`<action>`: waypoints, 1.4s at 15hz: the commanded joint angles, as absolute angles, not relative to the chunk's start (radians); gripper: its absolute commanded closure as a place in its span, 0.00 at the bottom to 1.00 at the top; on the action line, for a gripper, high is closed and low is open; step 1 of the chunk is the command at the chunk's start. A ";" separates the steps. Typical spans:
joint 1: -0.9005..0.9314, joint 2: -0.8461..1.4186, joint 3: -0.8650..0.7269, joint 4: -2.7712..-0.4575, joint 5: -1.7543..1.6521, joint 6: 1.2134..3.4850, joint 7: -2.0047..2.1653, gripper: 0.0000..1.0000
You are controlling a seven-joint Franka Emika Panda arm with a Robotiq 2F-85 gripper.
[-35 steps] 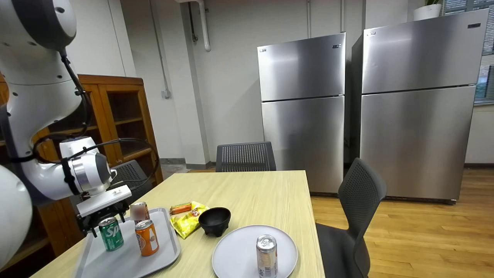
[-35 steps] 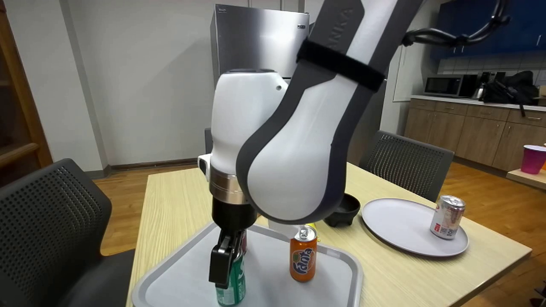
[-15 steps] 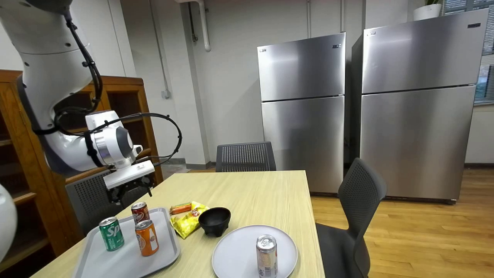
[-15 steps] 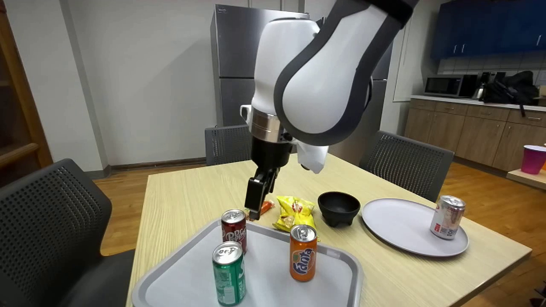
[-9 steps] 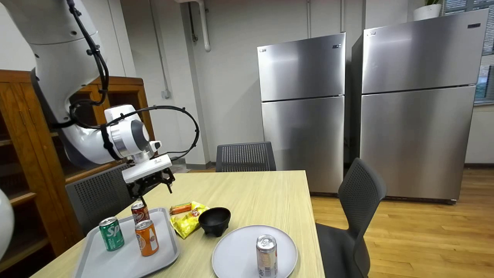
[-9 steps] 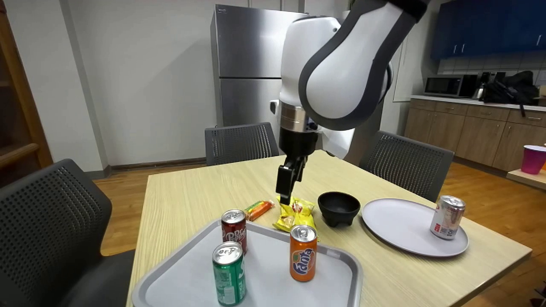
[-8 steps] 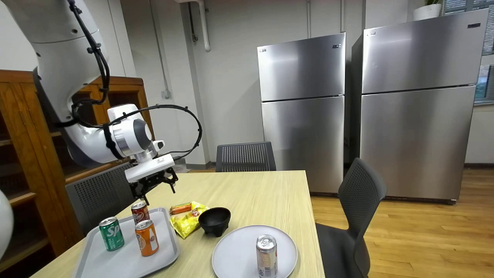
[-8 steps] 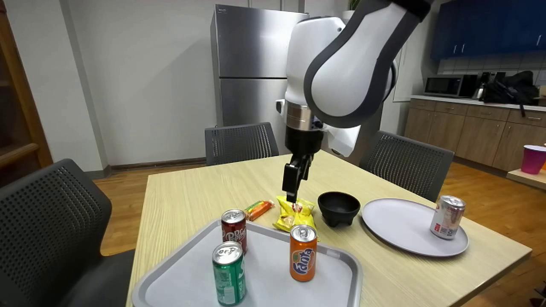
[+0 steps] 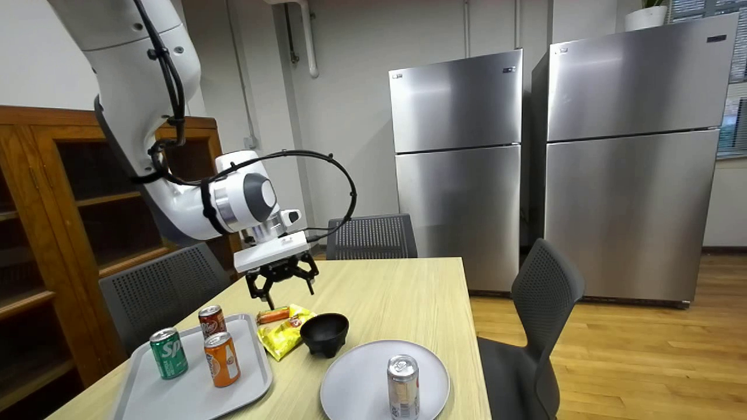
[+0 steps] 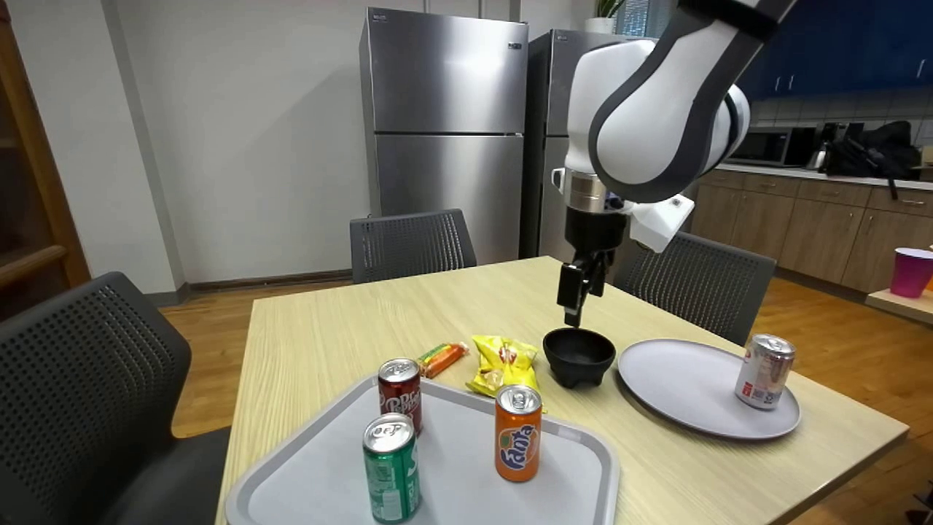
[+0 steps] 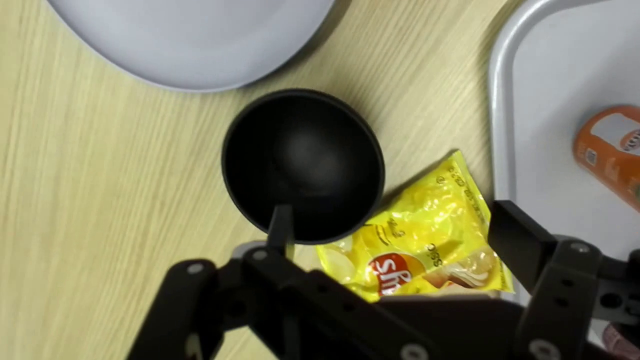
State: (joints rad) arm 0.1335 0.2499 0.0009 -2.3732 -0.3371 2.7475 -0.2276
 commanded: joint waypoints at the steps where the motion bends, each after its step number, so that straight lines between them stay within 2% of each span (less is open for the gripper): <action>1: 0.060 0.192 0.001 -2.427 -0.275 2.740 -0.224 0.00; 6: -0.011 0.175 -0.048 -2.446 -0.246 2.733 -0.218 0.00; 14: -0.158 0.165 -0.041 -2.456 -0.067 2.728 -0.407 0.00; 21: -0.138 0.210 -0.058 -2.433 -0.098 2.746 -0.361 0.00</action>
State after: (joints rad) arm -0.1360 0.2111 -0.0615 -2.4339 -0.0957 2.7491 -0.3646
